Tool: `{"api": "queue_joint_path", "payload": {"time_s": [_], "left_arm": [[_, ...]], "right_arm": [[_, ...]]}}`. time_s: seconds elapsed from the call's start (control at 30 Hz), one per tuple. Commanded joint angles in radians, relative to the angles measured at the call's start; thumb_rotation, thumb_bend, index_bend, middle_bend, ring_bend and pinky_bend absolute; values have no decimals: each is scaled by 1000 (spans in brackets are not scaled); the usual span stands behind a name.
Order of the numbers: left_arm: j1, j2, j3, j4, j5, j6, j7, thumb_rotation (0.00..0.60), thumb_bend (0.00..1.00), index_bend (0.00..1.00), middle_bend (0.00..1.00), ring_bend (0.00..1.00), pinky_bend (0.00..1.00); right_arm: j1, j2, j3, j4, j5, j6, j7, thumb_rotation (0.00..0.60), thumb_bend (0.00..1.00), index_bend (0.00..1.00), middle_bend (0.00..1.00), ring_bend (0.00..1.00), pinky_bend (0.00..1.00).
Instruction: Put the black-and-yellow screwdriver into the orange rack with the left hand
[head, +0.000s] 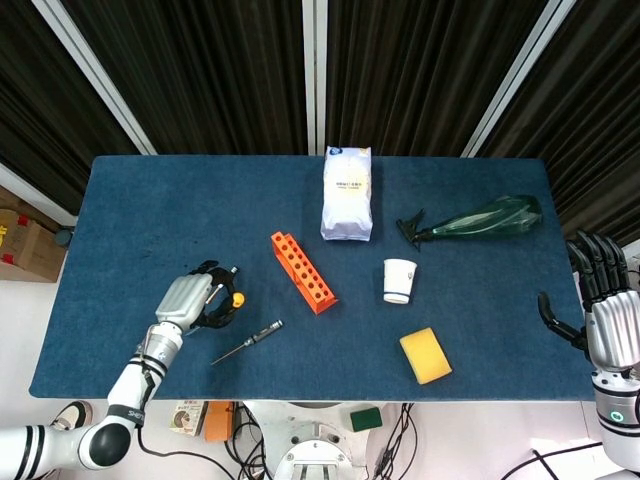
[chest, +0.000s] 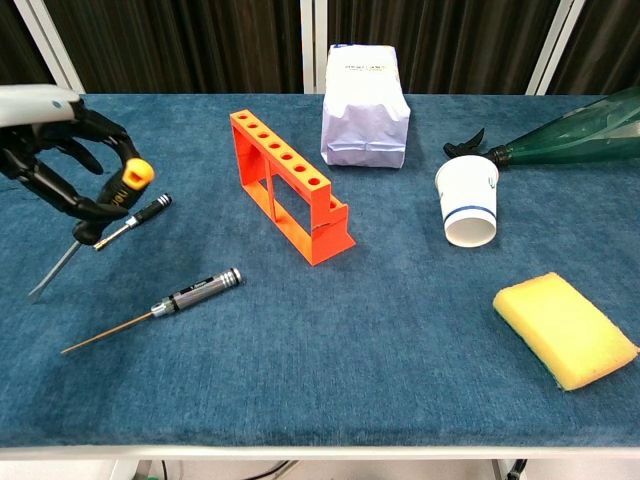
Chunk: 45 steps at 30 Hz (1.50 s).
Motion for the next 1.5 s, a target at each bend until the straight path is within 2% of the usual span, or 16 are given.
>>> {"api": "queue_joint_path", "payload": {"time_s": [0.03,0.23,0.33,0.4,0.53,0.67,0.87,1.0,1.2,1.5], "left_arm": [[23,52,-6,-44,38,-8,-65,600,278,601,307,97,225],[56,108,-32,-81,132,4,-182,600,280,601,307,96,225],[81,71,-34,-27,282,56,-249,600,282,607,312,96,225],[85,66,-26,-10,338,47,-295,600,281,612,328,98,225],[73,77,-62,-15,333,37,-354,600,281,622,409,149,227],[50,97,-94,-39,310,31,-341,600,282,645,460,181,231],[-8,126,-157,-70,253,20,-284,600,283,664,446,178,231],[-75,141,-210,-95,186,20,-194,600,283,674,443,178,231],[-188,144,-278,-117,38,16,-87,600,283,680,443,178,231],[-299,137,-330,-116,-172,12,-57,600,284,682,443,178,230]], "right_arm": [[-1,2,-1,-6,-4,3,-5,600,443,0,0,0,0],[-2,3,-3,-14,-8,4,-12,600,443,0,0,0,0],[-3,2,-4,-16,-10,5,-16,600,443,0,0,0,0],[-3,0,-4,-16,-11,5,-17,600,444,0,0,0,0],[-3,-1,-4,-16,-13,7,-16,600,444,0,0,0,0],[-4,5,1,-19,-10,11,-16,600,443,0,0,0,0],[-3,11,8,-23,-6,14,-11,600,444,0,0,0,0],[-3,12,12,-23,-5,18,-8,600,443,0,0,0,0],[-4,17,18,-26,-5,27,-7,600,442,0,0,0,0],[-7,21,19,-22,2,25,-1,600,444,0,0,0,0]]}}
